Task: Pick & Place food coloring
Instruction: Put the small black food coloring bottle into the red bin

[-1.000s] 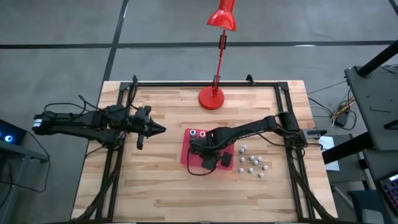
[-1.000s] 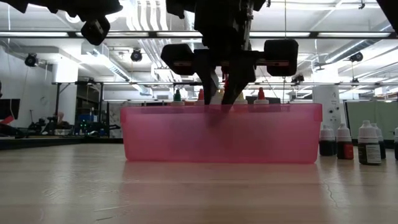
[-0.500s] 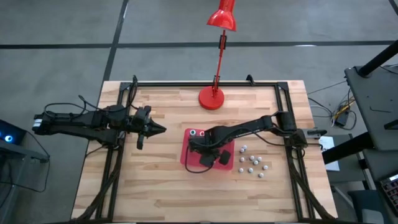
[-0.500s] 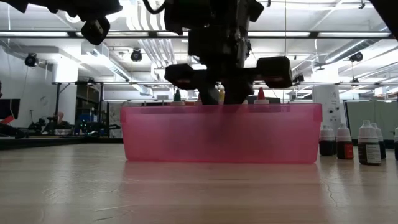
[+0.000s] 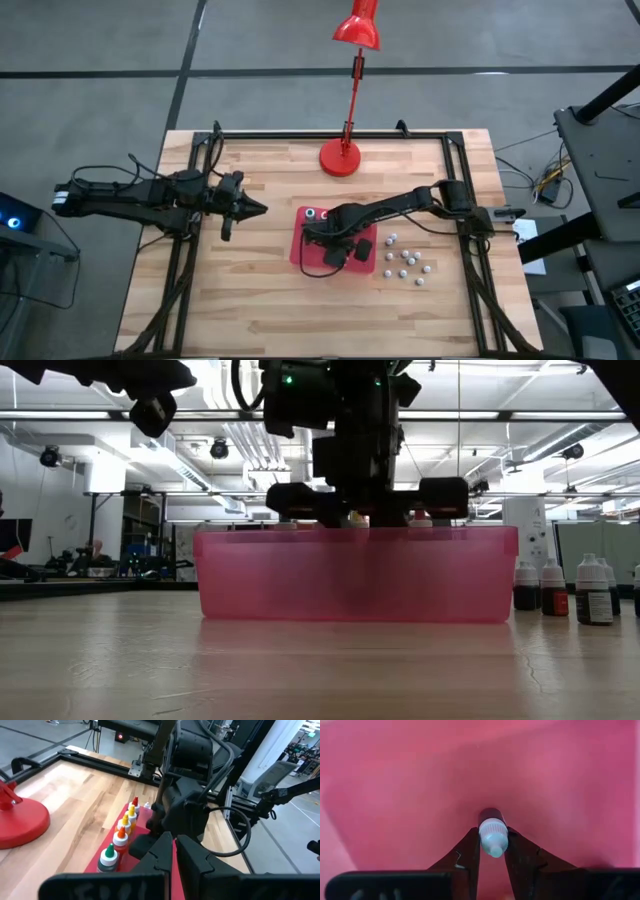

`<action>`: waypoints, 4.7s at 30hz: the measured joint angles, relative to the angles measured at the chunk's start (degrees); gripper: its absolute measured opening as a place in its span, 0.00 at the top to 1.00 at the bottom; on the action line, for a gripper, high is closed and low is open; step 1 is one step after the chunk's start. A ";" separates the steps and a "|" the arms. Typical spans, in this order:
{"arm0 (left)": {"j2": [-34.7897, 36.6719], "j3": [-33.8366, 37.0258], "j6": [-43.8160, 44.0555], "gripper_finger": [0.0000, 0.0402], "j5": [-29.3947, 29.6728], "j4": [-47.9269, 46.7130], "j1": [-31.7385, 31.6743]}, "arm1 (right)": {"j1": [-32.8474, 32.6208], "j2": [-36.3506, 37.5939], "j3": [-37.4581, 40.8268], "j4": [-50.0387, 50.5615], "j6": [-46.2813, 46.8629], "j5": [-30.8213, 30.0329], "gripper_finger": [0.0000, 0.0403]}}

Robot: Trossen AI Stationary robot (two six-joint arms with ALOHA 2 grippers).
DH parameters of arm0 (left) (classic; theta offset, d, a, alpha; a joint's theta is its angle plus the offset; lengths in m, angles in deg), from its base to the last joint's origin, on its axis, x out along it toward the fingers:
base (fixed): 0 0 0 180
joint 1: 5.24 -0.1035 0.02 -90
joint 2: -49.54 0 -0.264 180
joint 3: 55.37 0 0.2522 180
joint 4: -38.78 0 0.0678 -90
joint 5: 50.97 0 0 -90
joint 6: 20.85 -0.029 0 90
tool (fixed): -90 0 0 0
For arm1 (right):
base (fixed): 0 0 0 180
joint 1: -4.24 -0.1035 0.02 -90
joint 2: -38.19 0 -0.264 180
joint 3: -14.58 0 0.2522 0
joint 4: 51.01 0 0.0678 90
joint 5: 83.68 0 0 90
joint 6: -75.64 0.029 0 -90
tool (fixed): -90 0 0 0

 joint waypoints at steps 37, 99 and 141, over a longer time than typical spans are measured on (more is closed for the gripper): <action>0.02 0.87 0.47 1.00 -0.33 1.11 -0.02 | 1.17 0.22 -1.07 1.29 6.28 -0.49 0.65; 0.02 0.85 0.45 1.00 -0.66 1.93 0.00 | -0.46 30.07 14.14 13.43 56.81 6.26 0.78; 0.02 0.85 2.65 1.00 -0.04 1.79 -0.02 | 4.62 42.04 45.27 -3.76 52.50 1.53 0.60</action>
